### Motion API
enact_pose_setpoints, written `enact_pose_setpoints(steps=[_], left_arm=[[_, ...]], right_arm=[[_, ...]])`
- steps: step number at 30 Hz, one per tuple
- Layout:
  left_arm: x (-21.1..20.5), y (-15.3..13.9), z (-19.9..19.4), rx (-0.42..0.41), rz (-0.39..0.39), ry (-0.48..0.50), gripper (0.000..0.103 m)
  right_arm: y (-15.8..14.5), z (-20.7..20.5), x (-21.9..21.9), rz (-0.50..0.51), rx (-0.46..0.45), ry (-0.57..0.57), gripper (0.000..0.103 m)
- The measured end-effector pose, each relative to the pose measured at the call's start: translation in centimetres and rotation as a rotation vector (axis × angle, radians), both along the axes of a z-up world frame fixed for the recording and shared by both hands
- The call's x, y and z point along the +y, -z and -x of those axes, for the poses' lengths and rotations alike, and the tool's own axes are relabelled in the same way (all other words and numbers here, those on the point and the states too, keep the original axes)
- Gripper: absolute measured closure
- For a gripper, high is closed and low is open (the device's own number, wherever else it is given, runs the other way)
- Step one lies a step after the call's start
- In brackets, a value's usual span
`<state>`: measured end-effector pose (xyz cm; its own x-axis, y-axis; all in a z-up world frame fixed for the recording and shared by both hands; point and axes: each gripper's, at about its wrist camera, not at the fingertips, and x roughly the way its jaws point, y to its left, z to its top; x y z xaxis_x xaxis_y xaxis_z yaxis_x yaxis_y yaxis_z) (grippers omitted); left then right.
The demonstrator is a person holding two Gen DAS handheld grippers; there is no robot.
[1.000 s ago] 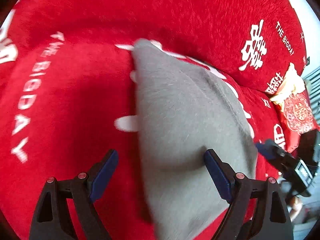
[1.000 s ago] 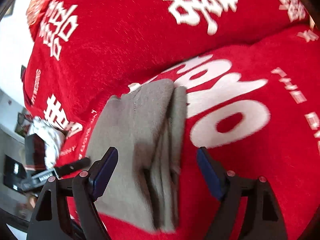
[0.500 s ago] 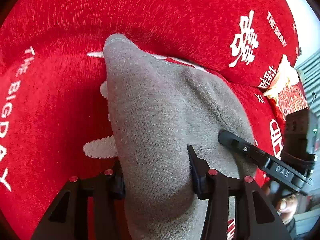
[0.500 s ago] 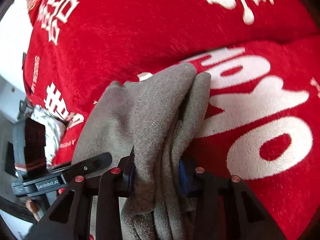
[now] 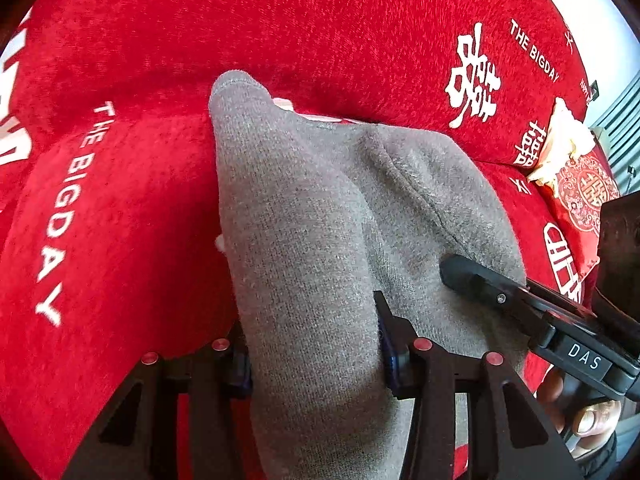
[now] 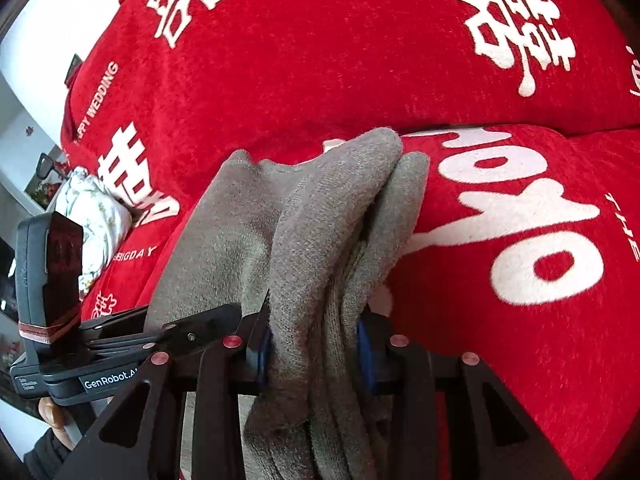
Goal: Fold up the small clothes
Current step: 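Grasp the folded sweater edge with the left tool beside the right tool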
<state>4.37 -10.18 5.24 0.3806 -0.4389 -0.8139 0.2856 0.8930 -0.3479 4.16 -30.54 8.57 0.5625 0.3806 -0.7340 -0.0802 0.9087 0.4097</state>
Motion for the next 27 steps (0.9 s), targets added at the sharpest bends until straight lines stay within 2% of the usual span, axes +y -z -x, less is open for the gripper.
enact_pose_setpoints(steps=[14,27], left_arm=[[4.3,0.0,5.4,-0.032,-0.024,-0.042,0.055],[6.4,0.3,9.2,-0.058,-0.033,-0.066,0.055]], right_arm=[[-0.5,4.3,5.1,0.046,-0.028,-0.06,0.066],[-0.6,7.6,7.5,0.064,-0.054,-0.093,0.066]])
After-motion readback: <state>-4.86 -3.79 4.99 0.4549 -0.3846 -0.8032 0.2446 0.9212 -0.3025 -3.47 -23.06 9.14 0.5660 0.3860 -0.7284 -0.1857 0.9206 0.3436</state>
